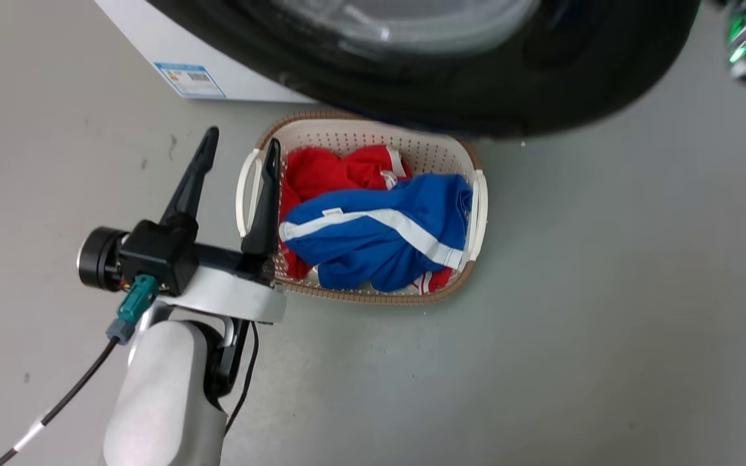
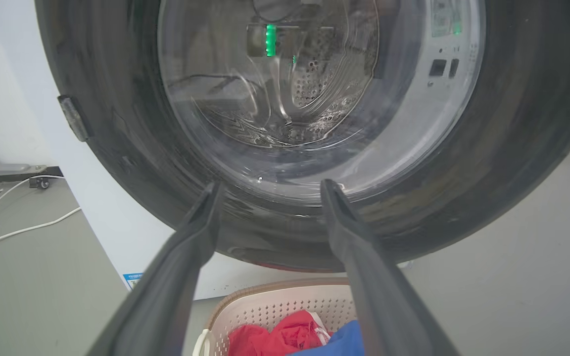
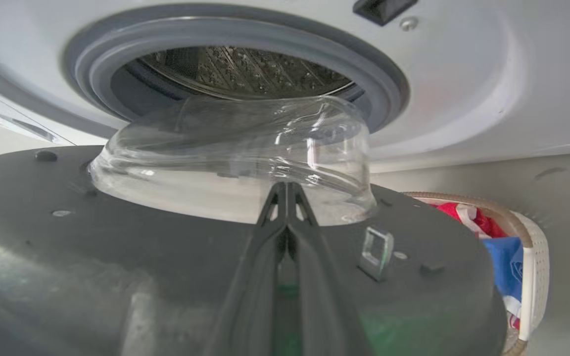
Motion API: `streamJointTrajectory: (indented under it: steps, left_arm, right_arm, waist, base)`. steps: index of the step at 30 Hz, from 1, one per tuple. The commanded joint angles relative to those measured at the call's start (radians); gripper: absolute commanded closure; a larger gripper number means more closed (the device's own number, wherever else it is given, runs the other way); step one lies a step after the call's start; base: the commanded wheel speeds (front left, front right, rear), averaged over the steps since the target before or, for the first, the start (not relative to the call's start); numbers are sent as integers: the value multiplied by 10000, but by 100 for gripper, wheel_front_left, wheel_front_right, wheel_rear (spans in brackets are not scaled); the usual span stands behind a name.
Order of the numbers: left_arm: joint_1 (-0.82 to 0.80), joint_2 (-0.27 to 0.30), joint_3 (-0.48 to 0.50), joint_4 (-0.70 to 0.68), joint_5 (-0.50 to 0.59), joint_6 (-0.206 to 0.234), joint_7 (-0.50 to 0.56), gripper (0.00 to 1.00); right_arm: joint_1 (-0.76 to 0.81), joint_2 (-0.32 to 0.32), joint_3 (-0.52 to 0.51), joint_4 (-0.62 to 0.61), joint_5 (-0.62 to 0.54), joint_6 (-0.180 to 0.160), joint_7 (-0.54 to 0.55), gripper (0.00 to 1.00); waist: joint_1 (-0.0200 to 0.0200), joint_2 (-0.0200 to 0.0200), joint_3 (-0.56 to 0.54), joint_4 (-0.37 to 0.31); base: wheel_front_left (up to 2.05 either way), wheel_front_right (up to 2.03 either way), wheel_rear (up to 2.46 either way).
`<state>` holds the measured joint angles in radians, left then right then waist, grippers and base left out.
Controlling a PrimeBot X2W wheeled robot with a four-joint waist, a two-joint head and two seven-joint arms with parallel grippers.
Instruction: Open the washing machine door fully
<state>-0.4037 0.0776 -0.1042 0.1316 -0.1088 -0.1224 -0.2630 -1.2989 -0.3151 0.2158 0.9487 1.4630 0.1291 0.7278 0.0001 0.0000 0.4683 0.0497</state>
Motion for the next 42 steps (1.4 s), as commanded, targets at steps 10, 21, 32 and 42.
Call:
streamJointTrajectory:
  steps: [10, 21, 32, 42]
  left_arm:
    - [883, 17, 15, 378, 14, -33, -26, 0]
    - [1821, 34, -81, 707, 30, -43, -26, 0]
    - [2322, -1, -306, 859, -65, -51, -26, 0]
    - [2577, 31, -448, 979, -155, -55, -26, 0]
  right_arm:
    - [2428, 219, 185, -1340, 346, 29, 890, 100]
    - [4939, 637, 418, -3185, 578, 29, 1354, 100]
    - [6630, 1327, 865, -4733, 670, 29, 1622, 100]
    - [7497, 1947, 1350, -5492, 368, 29, 1521, 100]
  waist:
    - [-1, 0, -1406, -44]
    - [-1, 0, -2814, 6]
    - [-1, 0, -3531, 173]
    - [-1, 0, -3822, 314]
  base:
    - [0, 0, 0]
    - [0, 0, 0]
    - [0, 0, 0]
    - [0, 0, 0]
